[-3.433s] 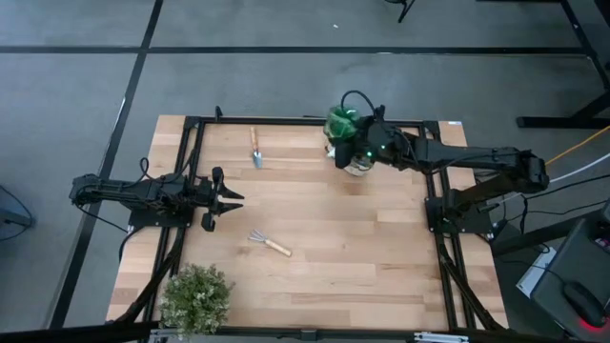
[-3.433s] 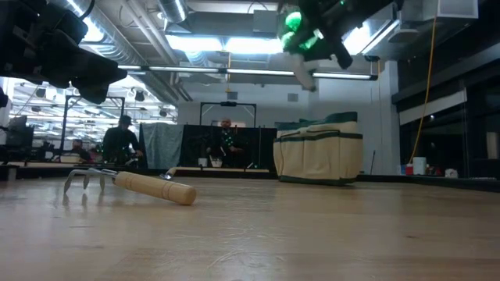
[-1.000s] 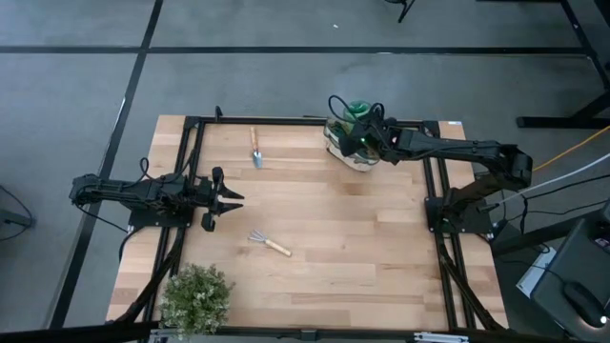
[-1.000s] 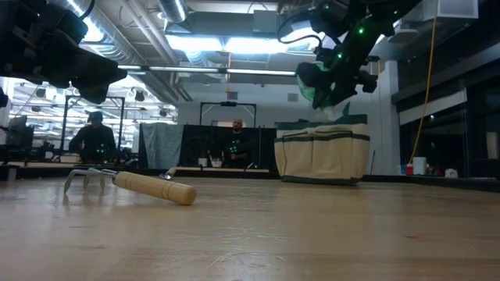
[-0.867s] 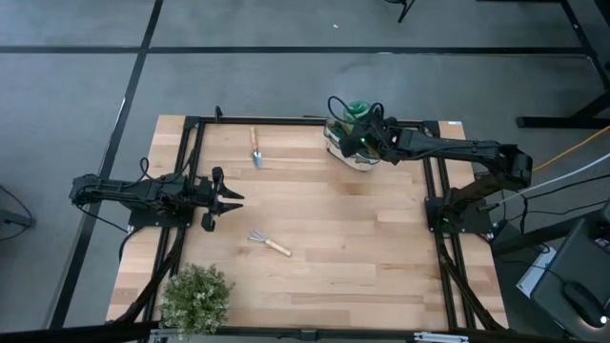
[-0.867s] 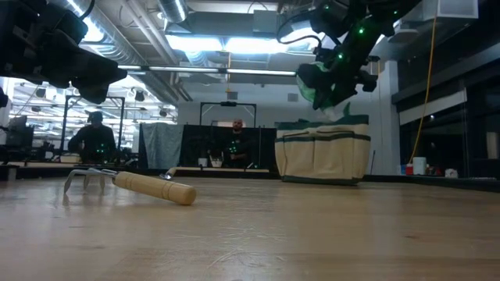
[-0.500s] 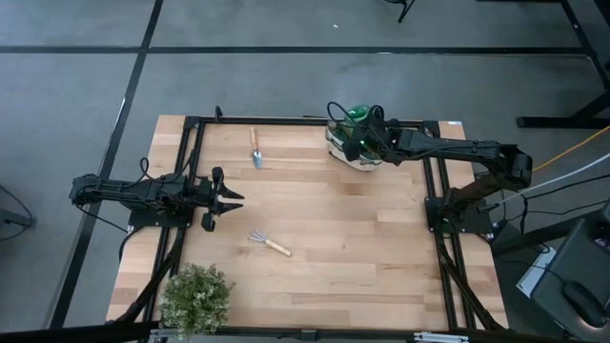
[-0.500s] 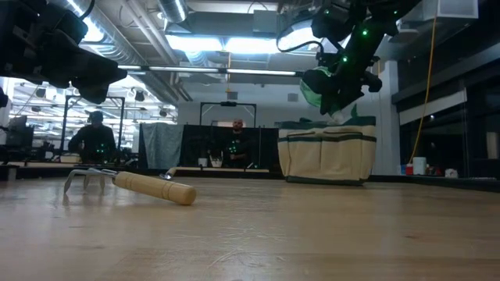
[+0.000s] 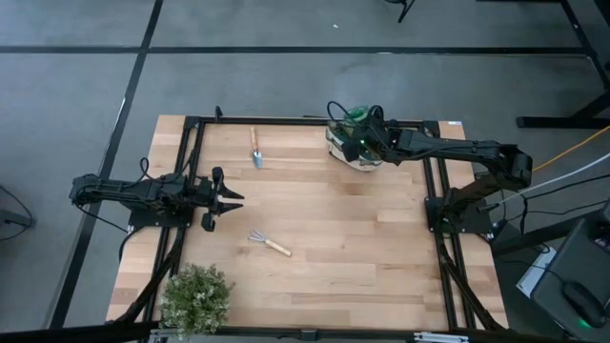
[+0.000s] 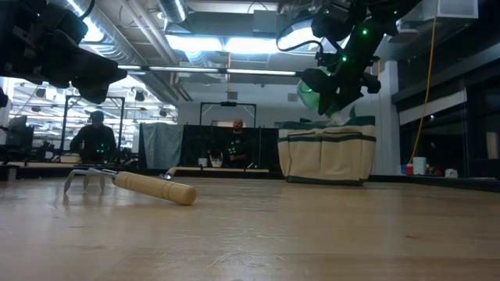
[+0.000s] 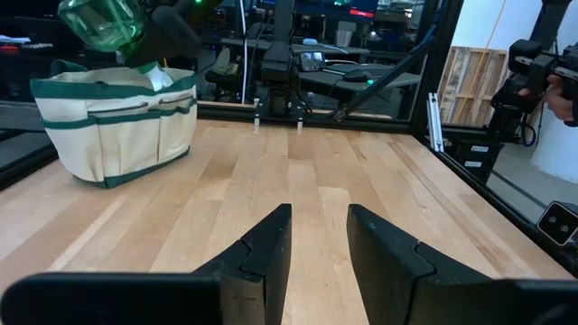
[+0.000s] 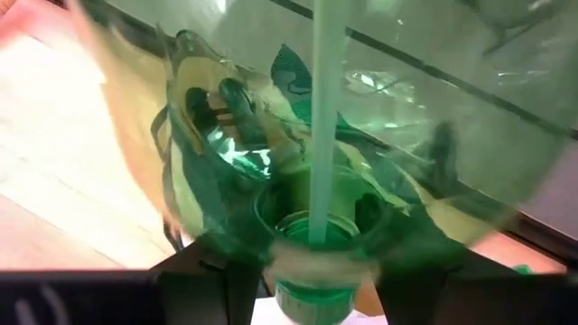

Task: Pick & Place Garden tools in Gardening bag
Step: Put the spray bottle into the white bag

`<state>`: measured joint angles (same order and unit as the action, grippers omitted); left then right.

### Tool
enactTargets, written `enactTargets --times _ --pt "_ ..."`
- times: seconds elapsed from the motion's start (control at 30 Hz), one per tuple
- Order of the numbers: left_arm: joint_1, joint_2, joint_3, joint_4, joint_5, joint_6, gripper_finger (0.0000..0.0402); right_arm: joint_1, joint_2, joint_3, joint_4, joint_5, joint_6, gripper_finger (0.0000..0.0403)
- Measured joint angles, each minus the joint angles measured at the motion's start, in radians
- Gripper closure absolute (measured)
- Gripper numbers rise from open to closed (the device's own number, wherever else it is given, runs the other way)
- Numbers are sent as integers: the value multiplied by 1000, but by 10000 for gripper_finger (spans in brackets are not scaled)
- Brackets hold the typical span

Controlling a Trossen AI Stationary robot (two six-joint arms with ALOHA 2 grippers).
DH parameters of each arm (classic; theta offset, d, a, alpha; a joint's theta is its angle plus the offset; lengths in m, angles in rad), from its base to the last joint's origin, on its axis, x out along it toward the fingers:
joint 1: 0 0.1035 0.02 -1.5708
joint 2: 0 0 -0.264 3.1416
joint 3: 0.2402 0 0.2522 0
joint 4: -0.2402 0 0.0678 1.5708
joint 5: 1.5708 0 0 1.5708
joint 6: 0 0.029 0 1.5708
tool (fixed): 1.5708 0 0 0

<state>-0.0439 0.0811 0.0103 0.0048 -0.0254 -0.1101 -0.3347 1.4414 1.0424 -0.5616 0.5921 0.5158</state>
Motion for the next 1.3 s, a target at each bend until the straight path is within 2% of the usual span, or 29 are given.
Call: enactTargets --times 0.17,0.43,0.97,1.13,1.3 --pt "0 0 0 0 0 0 296 0 0 0 -9 -5 -1 213" --pt "0 0 0 0 0 0 296 0 7 0 -32 -47 -90 212" --pt "0 0 0 0 0 0 296 0 150 0 -93 -188 -121 273" --pt "0 0 0 0 0 0 296 -2 155 0 -116 -213 -142 262" --pt "0 0 0 0 0 0 296 -4 99 17 -189 -242 -142 244"
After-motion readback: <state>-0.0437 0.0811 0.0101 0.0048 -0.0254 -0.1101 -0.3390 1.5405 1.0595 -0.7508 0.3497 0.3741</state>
